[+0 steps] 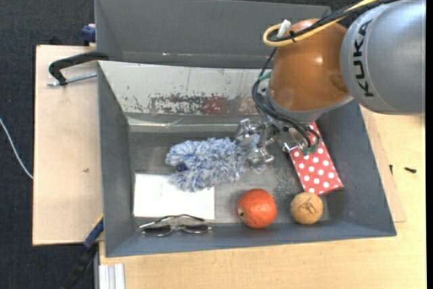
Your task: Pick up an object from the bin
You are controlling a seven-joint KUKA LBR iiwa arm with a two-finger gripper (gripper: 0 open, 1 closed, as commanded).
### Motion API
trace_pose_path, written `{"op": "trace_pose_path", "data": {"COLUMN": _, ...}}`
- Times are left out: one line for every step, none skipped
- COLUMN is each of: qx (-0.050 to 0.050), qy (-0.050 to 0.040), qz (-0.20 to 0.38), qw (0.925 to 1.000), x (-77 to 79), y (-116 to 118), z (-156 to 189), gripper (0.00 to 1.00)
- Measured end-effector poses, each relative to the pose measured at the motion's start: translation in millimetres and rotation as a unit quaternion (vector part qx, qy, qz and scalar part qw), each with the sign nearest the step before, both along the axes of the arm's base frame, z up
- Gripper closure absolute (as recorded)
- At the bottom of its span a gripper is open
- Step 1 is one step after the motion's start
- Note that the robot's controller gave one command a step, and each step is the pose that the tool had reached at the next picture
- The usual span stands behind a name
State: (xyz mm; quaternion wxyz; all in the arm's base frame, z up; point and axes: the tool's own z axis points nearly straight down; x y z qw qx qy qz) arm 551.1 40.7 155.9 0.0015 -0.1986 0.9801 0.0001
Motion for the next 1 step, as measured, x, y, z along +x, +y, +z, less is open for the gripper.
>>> {"op": "trace_pose_path", "data": {"qx": 0.001, "qy": -0.0017, "qz": -0.001, "qw": 1.0000, "x": -10.6, "y": -4.1, "z": 13.1, "gripper": 1.00}}
